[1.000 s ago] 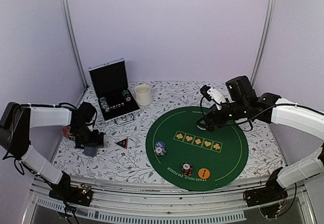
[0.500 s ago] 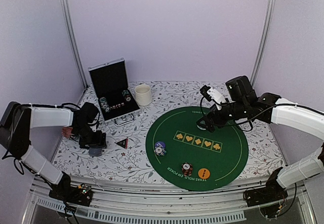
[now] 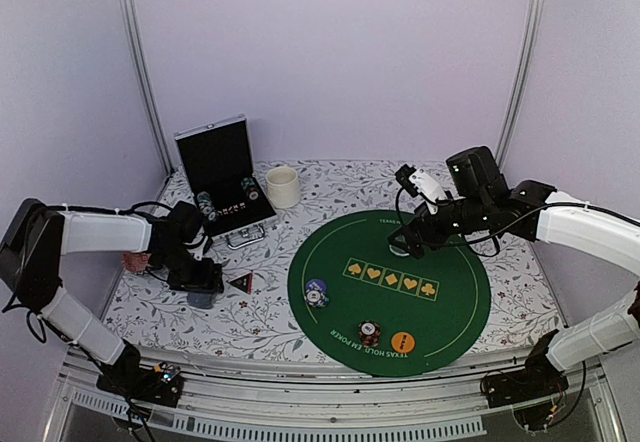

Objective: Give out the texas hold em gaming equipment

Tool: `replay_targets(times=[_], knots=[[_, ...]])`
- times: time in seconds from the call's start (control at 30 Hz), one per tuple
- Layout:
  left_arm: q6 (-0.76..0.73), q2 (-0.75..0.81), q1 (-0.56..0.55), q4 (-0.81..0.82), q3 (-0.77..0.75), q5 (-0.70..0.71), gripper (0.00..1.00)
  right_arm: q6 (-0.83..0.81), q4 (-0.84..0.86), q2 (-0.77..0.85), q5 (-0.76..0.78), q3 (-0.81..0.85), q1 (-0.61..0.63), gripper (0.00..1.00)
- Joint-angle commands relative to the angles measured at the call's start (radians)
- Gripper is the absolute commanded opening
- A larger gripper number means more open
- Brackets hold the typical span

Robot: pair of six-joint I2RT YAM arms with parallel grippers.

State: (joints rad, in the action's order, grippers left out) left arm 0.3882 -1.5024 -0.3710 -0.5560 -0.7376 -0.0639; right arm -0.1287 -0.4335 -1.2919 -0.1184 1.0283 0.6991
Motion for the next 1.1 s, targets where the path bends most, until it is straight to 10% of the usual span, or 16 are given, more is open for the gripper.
replay_targets(times=[0.0, 0.9, 1.07], knots=[[0.014, -0.102, -0.047, -0.023, 0.029, -0.043, 0.79, -0.006, -0.005, 0.003, -0.007, 0.039, -0.006, 0.99], [0.175, -0.069, -0.181, -0.05, 0.061, 0.022, 0.82, -0.012, -0.028, 0.037, -0.011, 0.061, -0.005, 0.99], [0.181, -0.058, -0.187, -0.05, 0.073, 0.005, 0.66, -0.012, -0.03, 0.045, -0.013, 0.061, -0.005, 0.99]])
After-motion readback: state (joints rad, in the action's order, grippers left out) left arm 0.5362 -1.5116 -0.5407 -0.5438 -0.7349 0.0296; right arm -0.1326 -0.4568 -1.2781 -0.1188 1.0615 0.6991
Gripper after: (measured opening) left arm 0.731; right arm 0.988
